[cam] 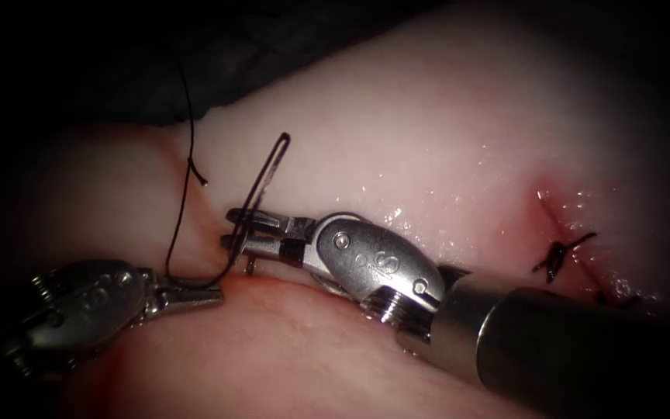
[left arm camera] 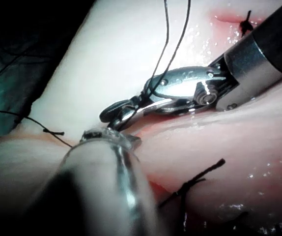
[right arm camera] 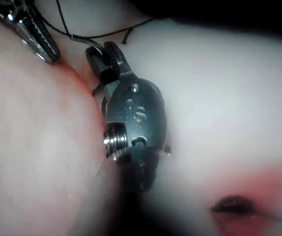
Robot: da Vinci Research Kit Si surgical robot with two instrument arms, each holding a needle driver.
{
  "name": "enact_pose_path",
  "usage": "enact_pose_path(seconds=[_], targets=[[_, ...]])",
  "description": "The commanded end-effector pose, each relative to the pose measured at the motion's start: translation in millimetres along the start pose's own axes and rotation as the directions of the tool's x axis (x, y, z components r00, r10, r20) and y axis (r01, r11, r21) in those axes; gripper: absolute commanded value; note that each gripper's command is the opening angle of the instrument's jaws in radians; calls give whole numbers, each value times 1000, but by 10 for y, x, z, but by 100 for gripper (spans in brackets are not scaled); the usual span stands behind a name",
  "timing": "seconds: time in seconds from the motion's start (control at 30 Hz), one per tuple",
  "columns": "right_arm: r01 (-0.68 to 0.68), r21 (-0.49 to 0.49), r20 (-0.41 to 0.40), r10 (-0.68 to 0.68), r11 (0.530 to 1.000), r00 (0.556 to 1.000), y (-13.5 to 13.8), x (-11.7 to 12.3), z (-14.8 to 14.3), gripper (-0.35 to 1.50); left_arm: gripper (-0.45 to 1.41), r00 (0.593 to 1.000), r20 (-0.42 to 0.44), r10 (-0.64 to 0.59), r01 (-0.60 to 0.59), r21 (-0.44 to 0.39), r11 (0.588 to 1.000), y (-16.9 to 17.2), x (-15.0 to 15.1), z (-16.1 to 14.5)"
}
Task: Wound Closure
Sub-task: With the right gripper, insert the needle through the top of the incision.
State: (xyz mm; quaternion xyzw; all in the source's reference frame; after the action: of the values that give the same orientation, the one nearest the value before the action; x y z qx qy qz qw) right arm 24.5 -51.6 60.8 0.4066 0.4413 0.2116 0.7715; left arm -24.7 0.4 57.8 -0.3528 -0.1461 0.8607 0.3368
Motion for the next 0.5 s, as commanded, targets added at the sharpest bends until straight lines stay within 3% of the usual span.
enact_pose_path(seconds=[0.03, 0.5], targets=[[3, 1, -1, -3, 1000, 1000, 5, 9, 9, -35, -45, 1000, -3, 2, -2, 2, 1000, -6, 7, 6], [-114, 71, -43, 117, 991, 992, 3, 10, 16, -35, -45, 1000, 9, 5, -5, 1, 1000, -3, 6, 4]])
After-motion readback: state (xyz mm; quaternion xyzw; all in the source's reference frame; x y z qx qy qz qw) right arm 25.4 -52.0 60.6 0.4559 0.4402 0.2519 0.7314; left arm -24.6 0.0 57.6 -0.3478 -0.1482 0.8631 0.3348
